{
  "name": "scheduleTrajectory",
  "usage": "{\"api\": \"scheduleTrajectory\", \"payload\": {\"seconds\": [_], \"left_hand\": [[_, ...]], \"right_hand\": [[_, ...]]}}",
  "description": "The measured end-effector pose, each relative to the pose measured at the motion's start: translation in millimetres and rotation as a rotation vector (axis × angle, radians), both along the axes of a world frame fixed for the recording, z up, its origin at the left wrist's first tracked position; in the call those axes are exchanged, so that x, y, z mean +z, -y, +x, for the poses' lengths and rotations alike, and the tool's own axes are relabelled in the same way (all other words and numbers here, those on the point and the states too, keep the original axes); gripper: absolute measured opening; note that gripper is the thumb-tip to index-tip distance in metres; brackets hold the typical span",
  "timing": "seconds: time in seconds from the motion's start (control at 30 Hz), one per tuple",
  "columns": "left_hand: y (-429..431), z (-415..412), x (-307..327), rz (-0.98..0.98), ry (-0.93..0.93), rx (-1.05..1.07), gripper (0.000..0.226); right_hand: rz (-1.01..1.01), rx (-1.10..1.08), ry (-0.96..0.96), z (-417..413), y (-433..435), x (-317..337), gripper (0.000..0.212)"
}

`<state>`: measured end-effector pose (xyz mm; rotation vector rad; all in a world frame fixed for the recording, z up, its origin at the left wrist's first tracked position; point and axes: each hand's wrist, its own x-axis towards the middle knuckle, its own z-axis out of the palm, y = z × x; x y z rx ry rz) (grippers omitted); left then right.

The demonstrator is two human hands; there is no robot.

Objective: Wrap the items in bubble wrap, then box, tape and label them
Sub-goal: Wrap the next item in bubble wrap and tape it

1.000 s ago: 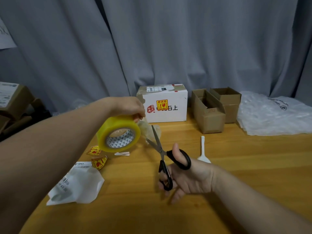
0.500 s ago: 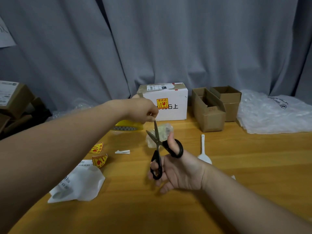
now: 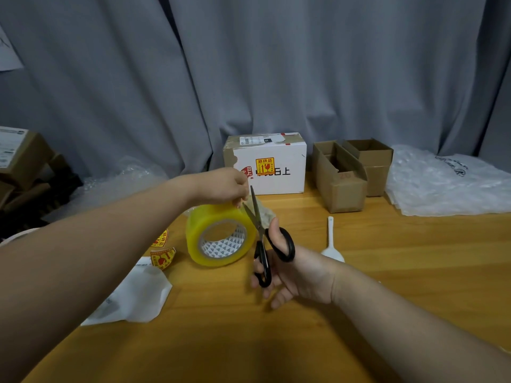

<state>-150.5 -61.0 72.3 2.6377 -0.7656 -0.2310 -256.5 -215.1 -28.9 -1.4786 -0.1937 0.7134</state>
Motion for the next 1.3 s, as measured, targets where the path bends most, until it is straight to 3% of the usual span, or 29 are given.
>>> {"api": "scheduleTrajectory", "payload": {"seconds": [0.4, 0.57, 0.77, 1.07, 1.2, 1.3], "left_hand": [[3.1, -7.3, -14.1, -0.201, -0.202, 0.065, 0.020], [2.2, -5.1, -16.7, -0.226, -0.156, 0.121, 0.018], [-0.5, -8.2, -19.9, -0.241, -0.070, 0.191, 0.031], [-2.5, -6.9, -29.0, -0.284, -0.003, 0.294, 0.020], [1.2, -9.9, -34.4, -0.351, 0.040, 0.335, 0.021], [1.7, -8.4, -33.7, -0.395, 0.002, 0.403, 0.028]], "right_hand": [[-0.152, -0.105, 0.095, 8.6, 10.6, 4.5, 0.078], [-0.193, -0.222, 0.176, 14.1, 14.4, 1.2, 0.067], [-0.381, -0.244, 0.226, 23.6, 23.3, 9.9, 0.059], [-0.516, -0.230, 0.185, 31.4, 38.9, 15.4, 0.045], [-0.734, -0.240, 0.232, 36.6, 36.7, 16.9, 0.063], [-0.816, -0.261, 0.273, 42.9, 33.8, 18.4, 0.046]]}}
